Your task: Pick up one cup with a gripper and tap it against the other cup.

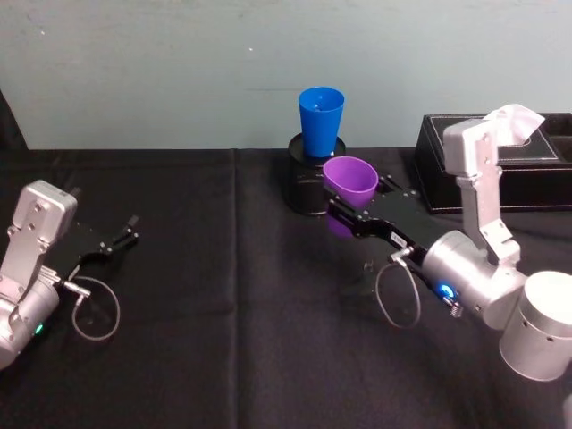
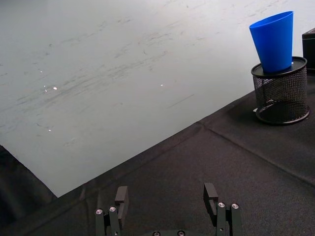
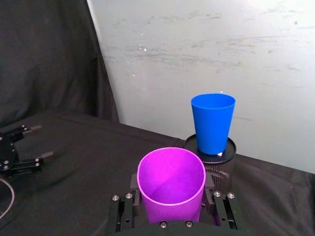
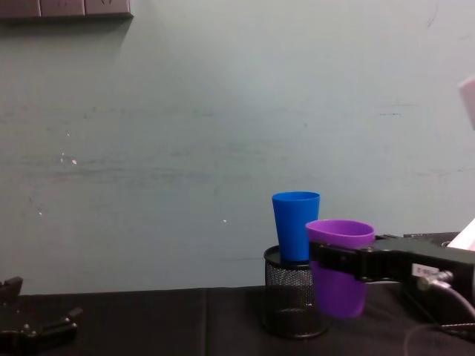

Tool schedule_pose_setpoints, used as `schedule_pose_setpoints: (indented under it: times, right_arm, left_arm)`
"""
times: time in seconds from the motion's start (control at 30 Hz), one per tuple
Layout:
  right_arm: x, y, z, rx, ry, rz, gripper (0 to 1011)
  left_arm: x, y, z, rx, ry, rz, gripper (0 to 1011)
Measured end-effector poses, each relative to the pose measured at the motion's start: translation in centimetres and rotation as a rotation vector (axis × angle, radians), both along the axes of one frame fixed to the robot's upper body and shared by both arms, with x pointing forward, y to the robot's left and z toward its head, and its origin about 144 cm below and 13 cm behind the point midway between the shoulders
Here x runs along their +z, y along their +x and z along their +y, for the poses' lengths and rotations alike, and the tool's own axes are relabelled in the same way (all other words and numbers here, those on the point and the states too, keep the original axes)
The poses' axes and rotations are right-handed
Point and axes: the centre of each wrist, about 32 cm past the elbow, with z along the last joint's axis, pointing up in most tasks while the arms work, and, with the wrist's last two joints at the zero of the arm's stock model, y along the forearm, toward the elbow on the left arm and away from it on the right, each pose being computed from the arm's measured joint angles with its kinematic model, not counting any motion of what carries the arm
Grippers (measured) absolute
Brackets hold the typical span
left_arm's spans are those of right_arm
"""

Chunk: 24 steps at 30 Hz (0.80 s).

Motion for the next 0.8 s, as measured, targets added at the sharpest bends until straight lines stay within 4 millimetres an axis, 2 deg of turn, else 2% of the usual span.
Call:
schedule_pose_setpoints:
  times: [0.47,0.8]
  right_arm:
    - [0.2,3.8,2.1,-0.005,-0.017,0.029,726]
    - [0.3,5.5,2.8,-0.048,0.005,0.038,726]
  left_arm:
    - [0.0,0.0,0.0,0.000,0.000,0.000,1000]
    - [0.0,0.0,0.0,0.000,0.000,0.000,1000]
